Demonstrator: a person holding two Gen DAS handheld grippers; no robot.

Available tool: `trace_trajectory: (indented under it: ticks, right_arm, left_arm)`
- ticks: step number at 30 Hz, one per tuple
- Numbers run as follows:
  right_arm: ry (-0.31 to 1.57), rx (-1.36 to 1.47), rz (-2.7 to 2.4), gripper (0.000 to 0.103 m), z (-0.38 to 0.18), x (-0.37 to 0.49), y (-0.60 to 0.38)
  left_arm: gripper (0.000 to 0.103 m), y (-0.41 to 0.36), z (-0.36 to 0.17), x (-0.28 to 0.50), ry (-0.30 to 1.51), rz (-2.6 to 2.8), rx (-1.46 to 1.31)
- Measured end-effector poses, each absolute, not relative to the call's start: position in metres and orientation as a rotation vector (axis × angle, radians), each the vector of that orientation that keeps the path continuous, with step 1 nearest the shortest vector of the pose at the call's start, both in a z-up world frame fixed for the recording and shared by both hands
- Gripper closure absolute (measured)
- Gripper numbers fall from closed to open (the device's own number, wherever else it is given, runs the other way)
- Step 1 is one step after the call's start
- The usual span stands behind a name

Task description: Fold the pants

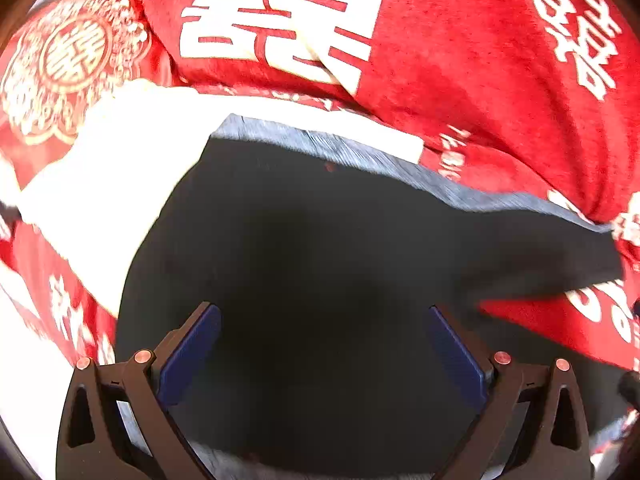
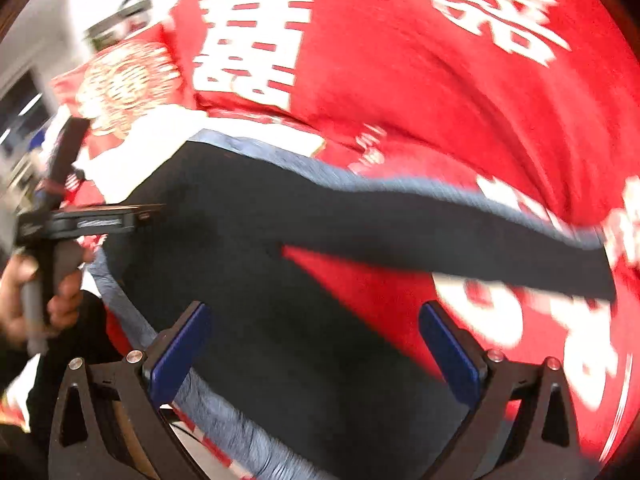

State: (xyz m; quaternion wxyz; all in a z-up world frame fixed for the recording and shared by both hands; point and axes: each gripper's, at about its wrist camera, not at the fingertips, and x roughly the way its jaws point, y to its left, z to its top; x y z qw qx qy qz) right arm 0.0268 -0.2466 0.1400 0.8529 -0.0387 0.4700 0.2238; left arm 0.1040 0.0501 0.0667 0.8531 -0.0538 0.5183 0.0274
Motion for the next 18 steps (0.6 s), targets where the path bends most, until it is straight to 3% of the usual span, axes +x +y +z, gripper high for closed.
trace_trajectory:
  ticks: [7, 18]
  right_arm:
    - [1.124, -0.272, 0.702, 0.000, 0.099, 0.142, -0.200]
    - [1.294, -0.312, 0.940, 0.000, -0.009, 0.282, -0.148]
  left_arm:
    - [0.001, 0.072, 0.014, 0.153, 1.148, 0.140, -0.135]
    - [0.000, 0.065, 0.010, 0.151, 1.119, 0.143, -0.068]
